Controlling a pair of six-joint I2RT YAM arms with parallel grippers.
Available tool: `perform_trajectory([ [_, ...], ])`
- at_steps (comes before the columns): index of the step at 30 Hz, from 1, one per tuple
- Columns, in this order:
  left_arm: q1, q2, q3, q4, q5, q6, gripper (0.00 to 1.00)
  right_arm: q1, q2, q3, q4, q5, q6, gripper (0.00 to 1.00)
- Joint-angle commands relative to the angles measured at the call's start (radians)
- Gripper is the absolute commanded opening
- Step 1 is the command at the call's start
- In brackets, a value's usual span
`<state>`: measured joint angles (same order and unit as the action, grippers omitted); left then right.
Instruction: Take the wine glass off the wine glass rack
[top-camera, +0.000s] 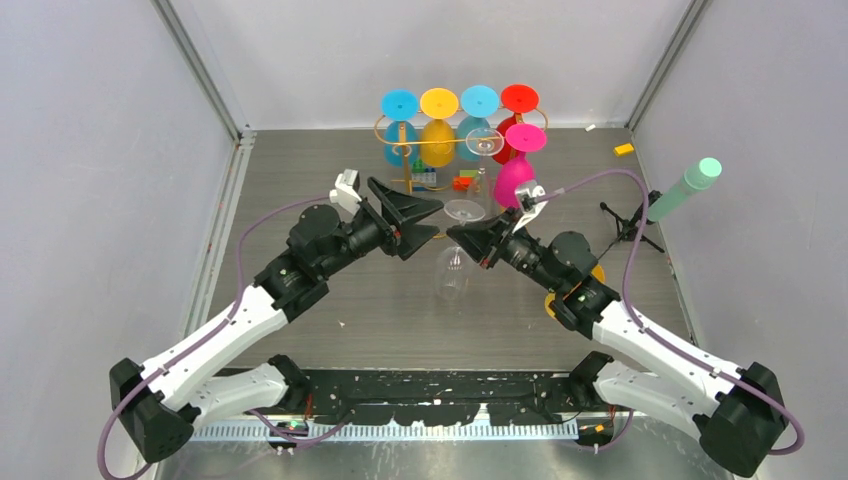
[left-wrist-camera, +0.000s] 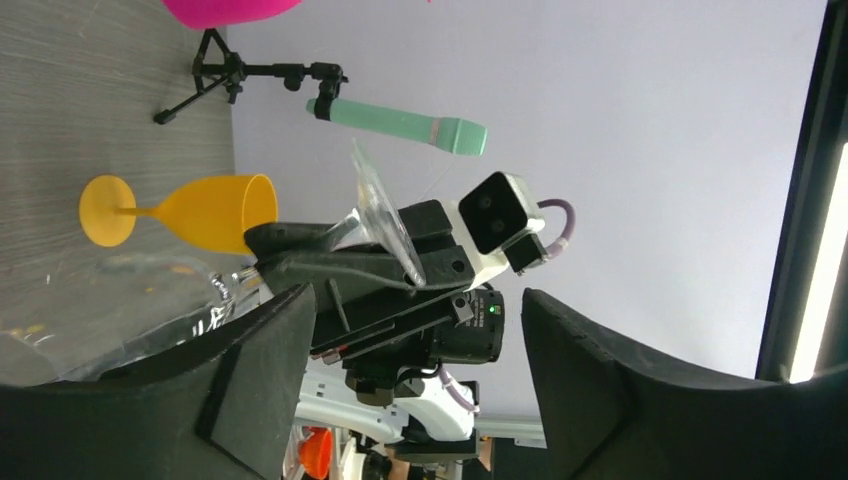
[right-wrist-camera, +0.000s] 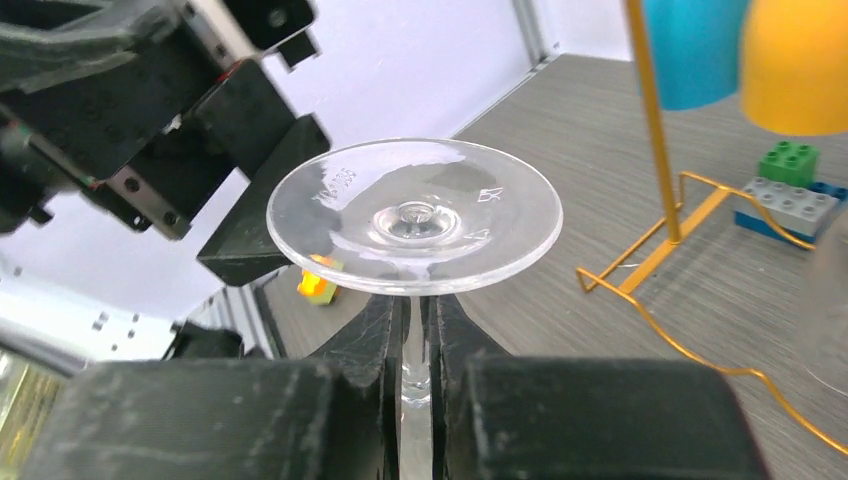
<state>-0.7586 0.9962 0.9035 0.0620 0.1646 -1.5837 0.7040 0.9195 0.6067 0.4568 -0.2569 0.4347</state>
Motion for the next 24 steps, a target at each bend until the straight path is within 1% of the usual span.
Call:
perform_trajectory([
  [1,-0.002,-0.038,-0.039,0.008,-0.068,0.038,0.8,0.0,-0.079,-0.023,0.213,0.216,0.065,0.0],
  [3,-0.002,-0.048,-0.064,0.01,-0.088,0.041,0.83,0.0,-0.106,-0.038,0.237,0.329,0.08,0.01],
  [6,-0.002,-0.057,-0.086,0.013,-0.1,0.071,0.86,0.0,-0.149,-0.033,0.256,0.416,0.138,0.0],
  [9,-0.002,-0.061,-0.106,0.05,-0.075,0.095,0.89,0.0,-0.202,-0.018,0.258,0.497,0.193,0.0],
  [14,-0.004,-0.055,-0.133,0.152,-0.017,0.078,0.91,0.0,-0.241,0.0,0.247,0.587,0.287,0.0],
  [19,-0.017,-0.007,-0.129,0.306,0.059,0.04,0.91,0.0,-0.217,0.009,0.244,0.652,0.416,0.0],
  [24,-0.039,0.031,-0.131,0.42,0.078,0.023,0.89,0.002,-0.188,0.018,0.238,0.679,0.508,0.0],
])
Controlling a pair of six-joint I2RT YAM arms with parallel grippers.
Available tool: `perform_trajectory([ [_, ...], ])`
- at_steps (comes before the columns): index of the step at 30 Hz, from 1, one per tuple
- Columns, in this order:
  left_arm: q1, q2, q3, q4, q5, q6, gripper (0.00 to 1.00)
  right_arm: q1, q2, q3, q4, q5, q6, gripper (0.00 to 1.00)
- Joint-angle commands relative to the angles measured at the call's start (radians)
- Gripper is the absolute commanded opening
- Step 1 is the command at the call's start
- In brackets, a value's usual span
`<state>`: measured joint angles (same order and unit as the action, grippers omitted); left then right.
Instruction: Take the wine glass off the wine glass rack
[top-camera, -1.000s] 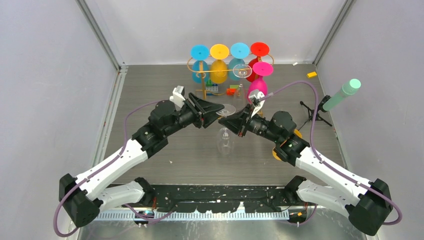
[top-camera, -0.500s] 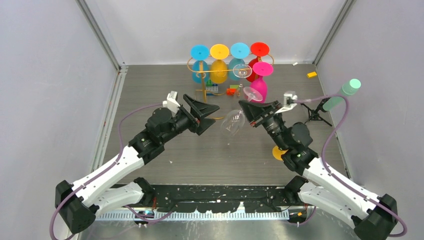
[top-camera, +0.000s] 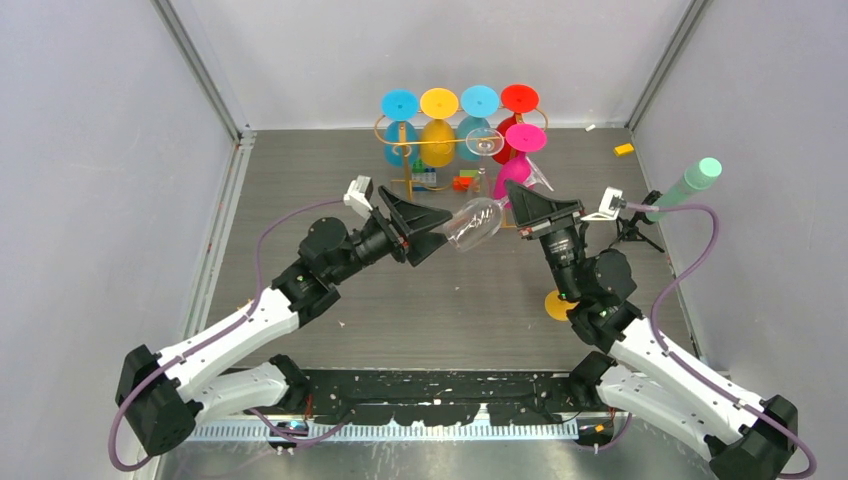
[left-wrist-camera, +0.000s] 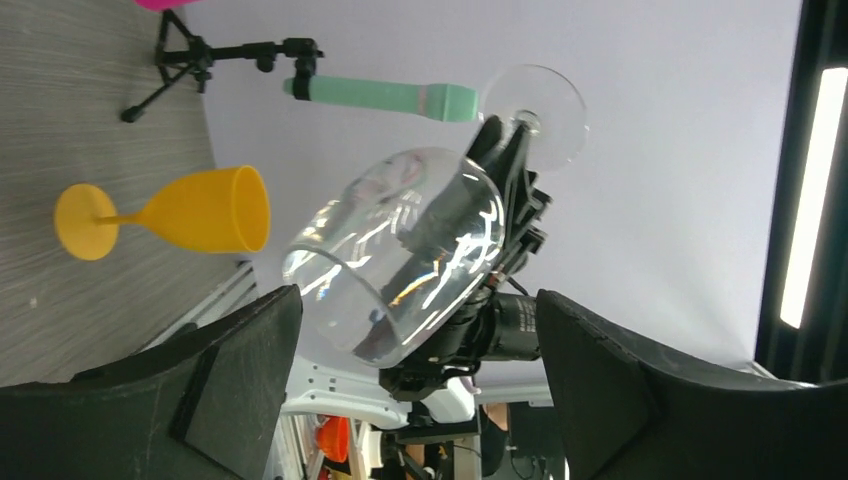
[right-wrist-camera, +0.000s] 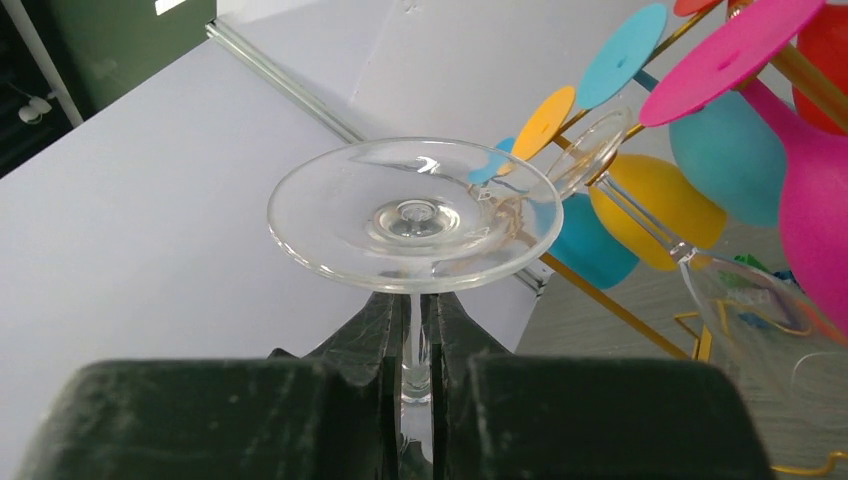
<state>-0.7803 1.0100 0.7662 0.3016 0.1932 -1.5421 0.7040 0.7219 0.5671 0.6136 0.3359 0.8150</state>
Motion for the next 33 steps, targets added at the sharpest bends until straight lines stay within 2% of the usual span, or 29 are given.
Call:
perform_trajectory([
  [1,-0.02,0.025,0.003,0.201,0.049,-0.022,0.87,0.002,0.012,0.058,0.082,0.086,0.149,0.0],
  [5,-0.024,0.033,-0.003,0.304,0.052,-0.039,0.78,0.002,0.02,0.045,0.087,0.094,0.191,0.01],
  [10,-0.026,0.036,-0.015,0.355,0.046,-0.09,0.73,0.002,0.027,0.017,0.087,0.134,0.239,0.0],
  [23,-0.028,0.129,-0.036,0.501,0.027,-0.191,0.47,0.006,0.083,-0.029,0.133,0.152,0.314,0.0],
  [26,-0.03,0.141,-0.038,0.515,0.018,-0.203,0.36,0.008,0.083,-0.038,0.135,0.159,0.325,0.0],
  [33,-0.03,0.148,-0.045,0.525,0.0,-0.195,0.0,0.009,0.078,-0.038,0.108,0.155,0.351,0.0],
])
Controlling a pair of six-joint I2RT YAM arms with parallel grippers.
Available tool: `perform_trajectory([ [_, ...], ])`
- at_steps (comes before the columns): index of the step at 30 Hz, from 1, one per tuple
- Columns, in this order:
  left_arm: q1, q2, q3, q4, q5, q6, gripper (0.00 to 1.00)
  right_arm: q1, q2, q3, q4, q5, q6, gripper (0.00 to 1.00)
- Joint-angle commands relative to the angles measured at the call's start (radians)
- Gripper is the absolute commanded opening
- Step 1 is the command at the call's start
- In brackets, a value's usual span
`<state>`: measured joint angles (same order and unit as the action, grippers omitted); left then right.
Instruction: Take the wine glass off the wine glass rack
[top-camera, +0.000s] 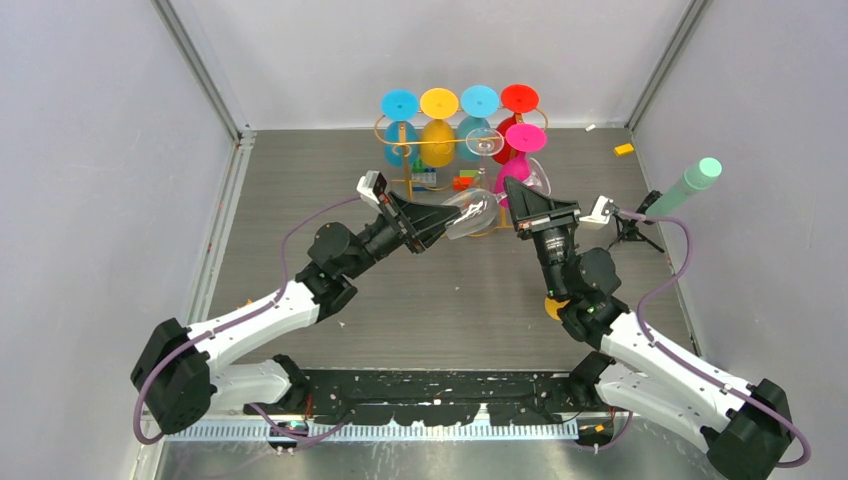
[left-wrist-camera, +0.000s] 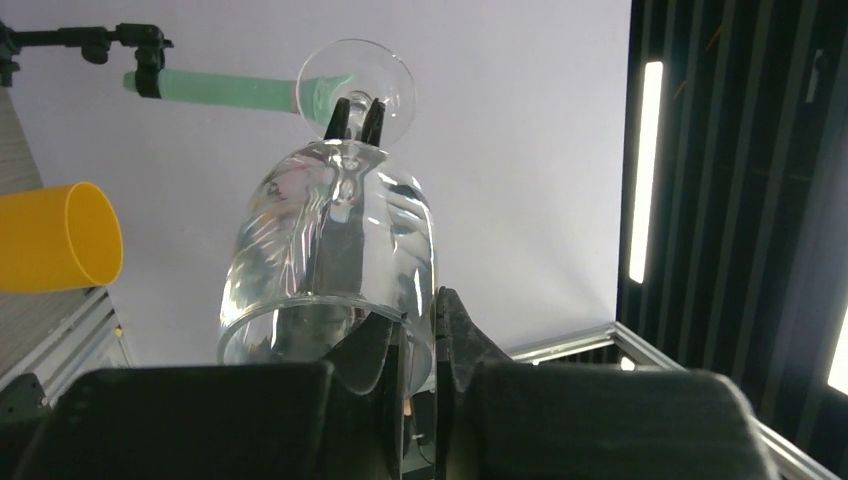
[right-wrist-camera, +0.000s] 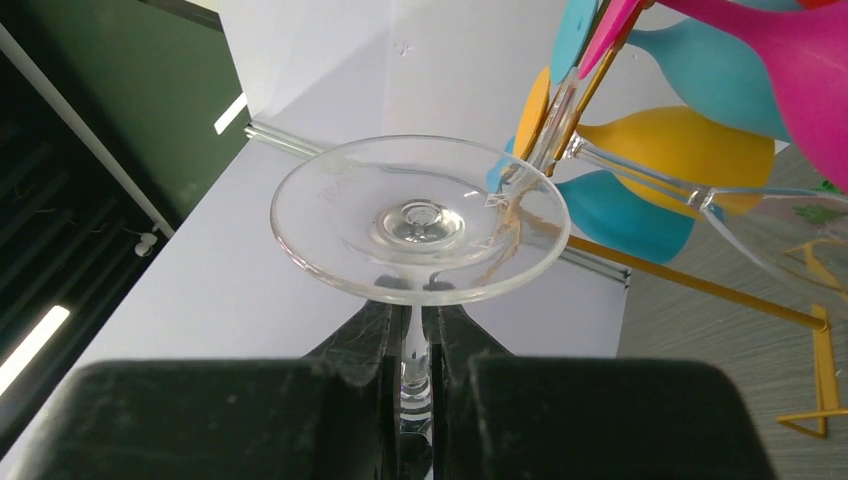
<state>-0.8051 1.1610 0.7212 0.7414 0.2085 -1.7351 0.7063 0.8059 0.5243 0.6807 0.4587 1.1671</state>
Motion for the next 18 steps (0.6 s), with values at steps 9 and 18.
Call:
perform_trajectory([
  [9,-0.005,-0.018,-0.011,0.059,-0.052,0.068,0.0,0.006,-0.027,0.005,0.028,0.004,0.0,0.29],
  [18,-0.005,-0.112,0.007,-0.095,-0.114,0.186,0.0,0.007,-0.069,0.002,-0.041,-0.032,0.014,0.57],
])
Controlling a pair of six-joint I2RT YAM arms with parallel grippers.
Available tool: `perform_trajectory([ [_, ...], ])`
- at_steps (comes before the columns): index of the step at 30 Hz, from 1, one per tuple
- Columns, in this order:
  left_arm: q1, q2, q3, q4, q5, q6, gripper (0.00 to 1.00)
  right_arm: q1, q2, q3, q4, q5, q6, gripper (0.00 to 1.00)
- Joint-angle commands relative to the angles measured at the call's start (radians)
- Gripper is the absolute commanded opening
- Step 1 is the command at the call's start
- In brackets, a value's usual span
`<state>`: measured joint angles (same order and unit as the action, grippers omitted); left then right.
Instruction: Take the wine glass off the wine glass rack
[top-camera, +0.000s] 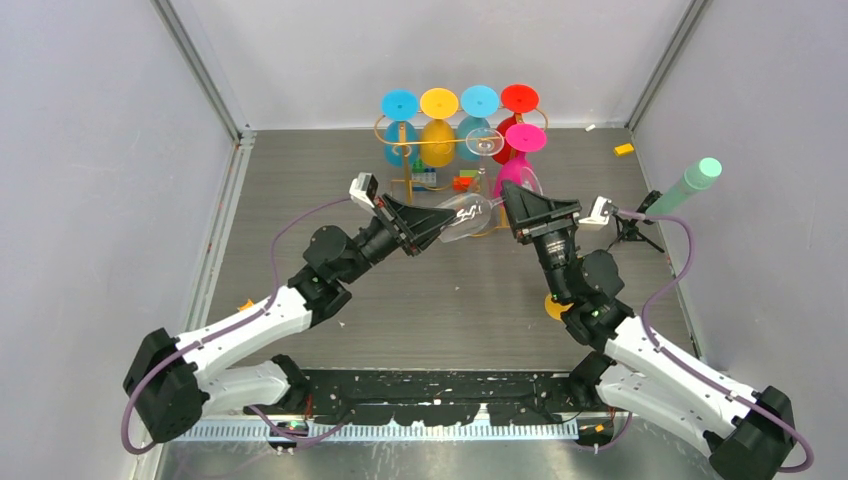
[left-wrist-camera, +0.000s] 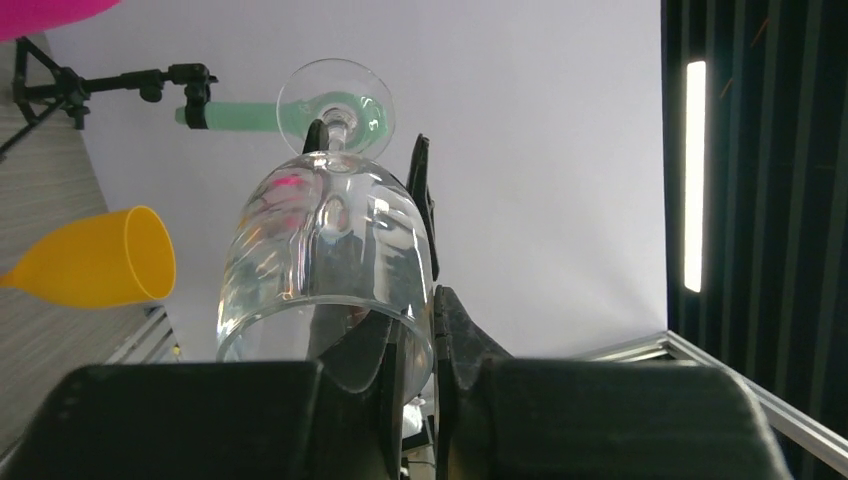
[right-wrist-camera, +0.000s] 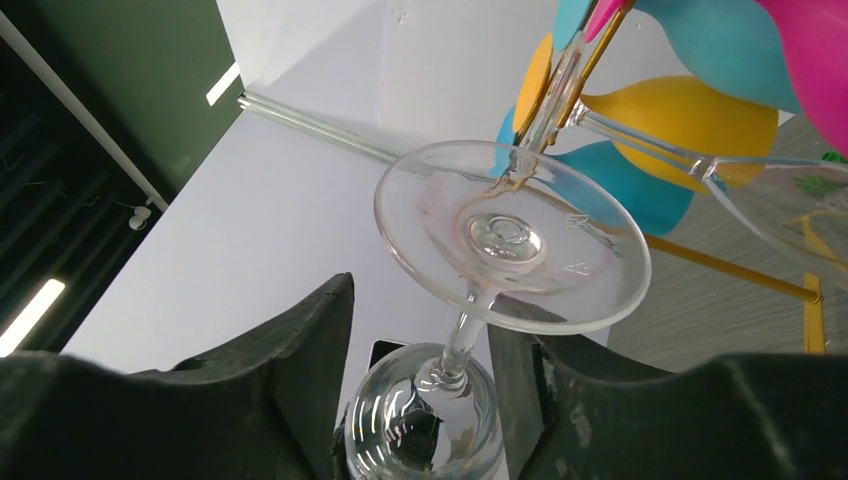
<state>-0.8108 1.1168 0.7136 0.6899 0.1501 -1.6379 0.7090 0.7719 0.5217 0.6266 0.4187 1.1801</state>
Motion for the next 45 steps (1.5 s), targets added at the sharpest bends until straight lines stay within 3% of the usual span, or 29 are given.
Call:
perform_trajectory([
  [1,0.001,-0.079,0.016,-0.052,-0.062,0.103,0.0,0.004,-0.038,0.004,0.005,0.008,0.013,0.6],
  [8,0.001,-0.151,0.033,-0.162,-0.095,0.199,0.0,0.004,-0.098,0.005,-0.101,-0.02,0.054,0.68],
  [15,0.002,-0.192,0.054,-0.272,-0.099,0.261,0.0,0.004,-0.18,0.021,-0.264,-0.049,0.071,0.69],
  [17,0.002,-0.209,0.071,-0.346,-0.096,0.306,0.0,0.004,-0.207,0.033,-0.34,-0.062,0.069,0.69],
  [23,0.001,-0.235,0.243,-0.788,-0.041,0.564,0.0,0.004,-0.29,0.124,-0.631,-0.043,-0.065,0.69],
  [28,-0.032,-0.155,0.405,-1.051,0.018,0.732,0.0,0.004,-0.328,0.223,-0.85,0.031,-0.186,0.67],
  [32,-0.102,-0.037,0.536,-1.249,-0.055,0.848,0.0,0.004,-0.339,0.273,-0.96,0.083,-0.249,0.66],
  [37,-0.225,0.147,0.725,-1.454,-0.242,0.986,0.0,0.004,-0.343,0.35,-1.126,0.179,-0.311,0.65],
  [45,-0.335,0.481,1.055,-1.643,-0.264,1.134,0.0,0.004,-0.393,0.447,-1.383,0.344,-0.361,0.63],
])
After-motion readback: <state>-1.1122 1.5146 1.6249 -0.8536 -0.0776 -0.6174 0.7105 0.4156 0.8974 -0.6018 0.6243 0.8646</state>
